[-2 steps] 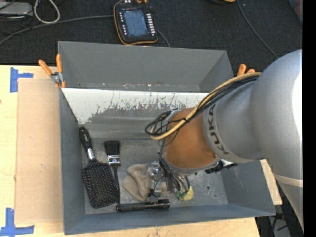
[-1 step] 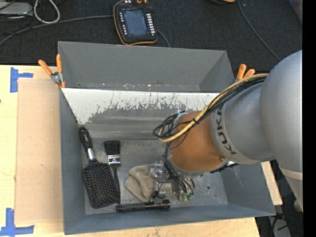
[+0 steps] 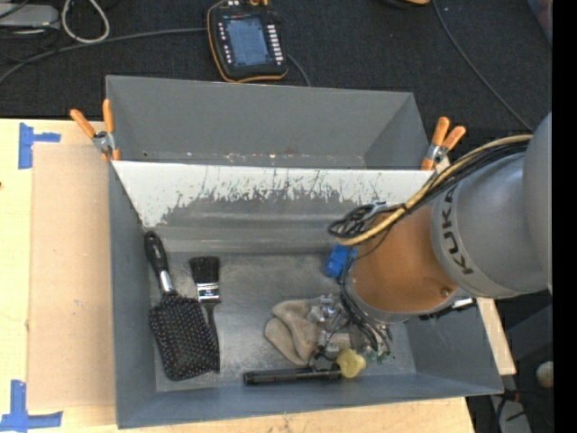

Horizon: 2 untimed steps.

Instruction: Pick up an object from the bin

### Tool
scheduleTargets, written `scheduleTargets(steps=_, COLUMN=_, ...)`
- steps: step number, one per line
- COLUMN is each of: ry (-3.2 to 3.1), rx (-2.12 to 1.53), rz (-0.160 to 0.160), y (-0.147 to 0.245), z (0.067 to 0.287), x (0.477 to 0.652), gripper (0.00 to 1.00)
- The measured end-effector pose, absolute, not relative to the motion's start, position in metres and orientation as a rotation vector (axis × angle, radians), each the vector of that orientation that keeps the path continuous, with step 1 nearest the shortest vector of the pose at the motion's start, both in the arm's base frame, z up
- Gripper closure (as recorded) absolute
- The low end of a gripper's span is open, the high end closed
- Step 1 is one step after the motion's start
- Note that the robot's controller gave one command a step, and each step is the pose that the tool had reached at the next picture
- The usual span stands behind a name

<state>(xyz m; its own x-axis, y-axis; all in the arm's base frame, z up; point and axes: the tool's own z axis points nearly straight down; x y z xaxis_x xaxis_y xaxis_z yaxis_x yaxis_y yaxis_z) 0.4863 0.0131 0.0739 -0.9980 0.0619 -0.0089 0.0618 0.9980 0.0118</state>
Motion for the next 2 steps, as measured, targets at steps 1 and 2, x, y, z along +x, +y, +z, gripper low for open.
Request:
scheduleTargets(steps=1, ry=3.131, rx=0.099, rz=0.018, y=0.0131, z=0.0739, x=0.4862, gripper=1.00)
scheduleTargets(steps=2, ry=3.131, rx=0.099, rz=0.018, y=0.0131, z=0.0739, x=0.4862, gripper=1.00)
